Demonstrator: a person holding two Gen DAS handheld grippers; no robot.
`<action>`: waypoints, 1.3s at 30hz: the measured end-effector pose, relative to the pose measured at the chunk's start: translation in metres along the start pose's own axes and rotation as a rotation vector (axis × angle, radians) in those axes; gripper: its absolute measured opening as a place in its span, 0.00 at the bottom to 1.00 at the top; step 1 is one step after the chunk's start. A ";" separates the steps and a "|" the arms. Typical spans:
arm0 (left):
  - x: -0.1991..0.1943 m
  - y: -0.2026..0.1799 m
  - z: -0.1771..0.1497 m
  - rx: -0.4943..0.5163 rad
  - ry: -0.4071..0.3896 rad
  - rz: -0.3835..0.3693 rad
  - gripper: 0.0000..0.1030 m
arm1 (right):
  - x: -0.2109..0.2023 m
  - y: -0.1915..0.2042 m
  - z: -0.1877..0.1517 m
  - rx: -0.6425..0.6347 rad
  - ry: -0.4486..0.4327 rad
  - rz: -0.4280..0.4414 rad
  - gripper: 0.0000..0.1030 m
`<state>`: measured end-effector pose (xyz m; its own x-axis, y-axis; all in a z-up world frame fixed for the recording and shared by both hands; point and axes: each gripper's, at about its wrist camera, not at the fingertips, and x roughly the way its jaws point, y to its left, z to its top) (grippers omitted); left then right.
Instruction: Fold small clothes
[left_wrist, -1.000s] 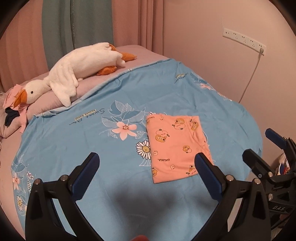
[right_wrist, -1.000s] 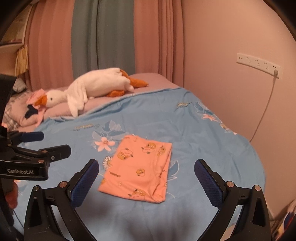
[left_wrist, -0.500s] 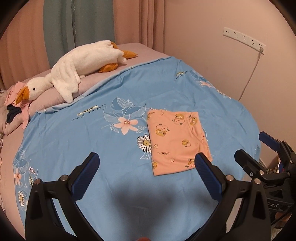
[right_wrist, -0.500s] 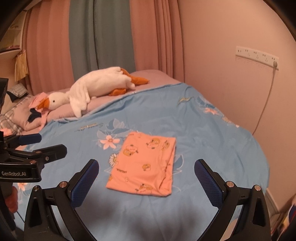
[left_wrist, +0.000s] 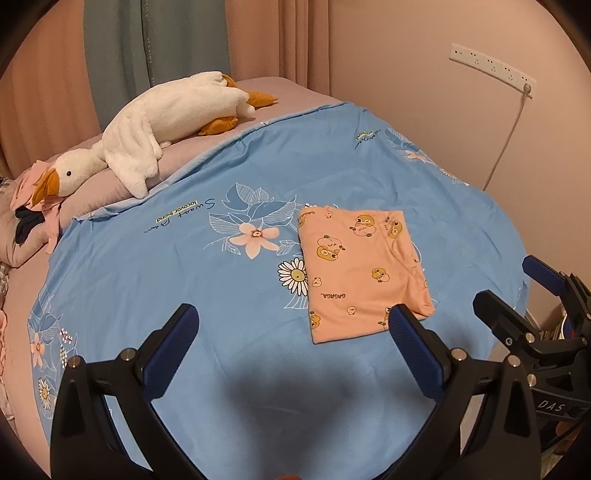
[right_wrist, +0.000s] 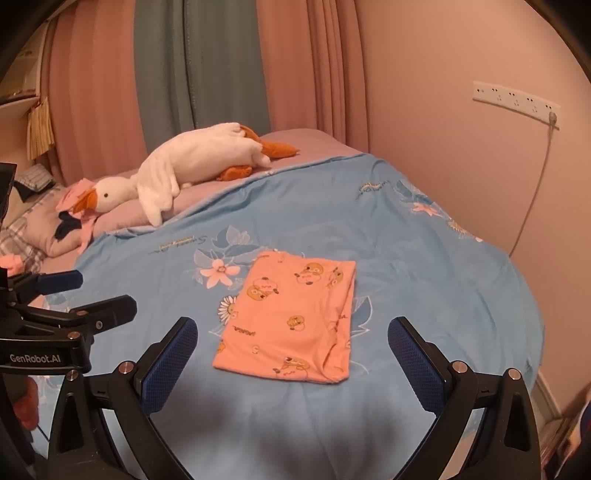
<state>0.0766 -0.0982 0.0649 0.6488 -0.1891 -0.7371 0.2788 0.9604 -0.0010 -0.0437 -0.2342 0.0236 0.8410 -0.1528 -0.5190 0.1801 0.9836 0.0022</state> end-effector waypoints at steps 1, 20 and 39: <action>0.000 0.000 0.000 0.002 0.000 0.002 1.00 | 0.001 -0.001 0.000 0.001 0.000 0.000 0.99; 0.001 -0.002 -0.001 0.015 0.000 0.003 1.00 | 0.002 -0.005 0.001 0.006 0.001 -0.003 0.99; 0.001 -0.004 -0.003 0.020 0.005 0.004 1.00 | 0.002 -0.006 0.002 0.005 0.002 -0.002 0.99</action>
<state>0.0745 -0.1018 0.0621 0.6461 -0.1845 -0.7406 0.2907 0.9567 0.0152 -0.0423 -0.2409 0.0243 0.8396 -0.1547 -0.5208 0.1844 0.9828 0.0053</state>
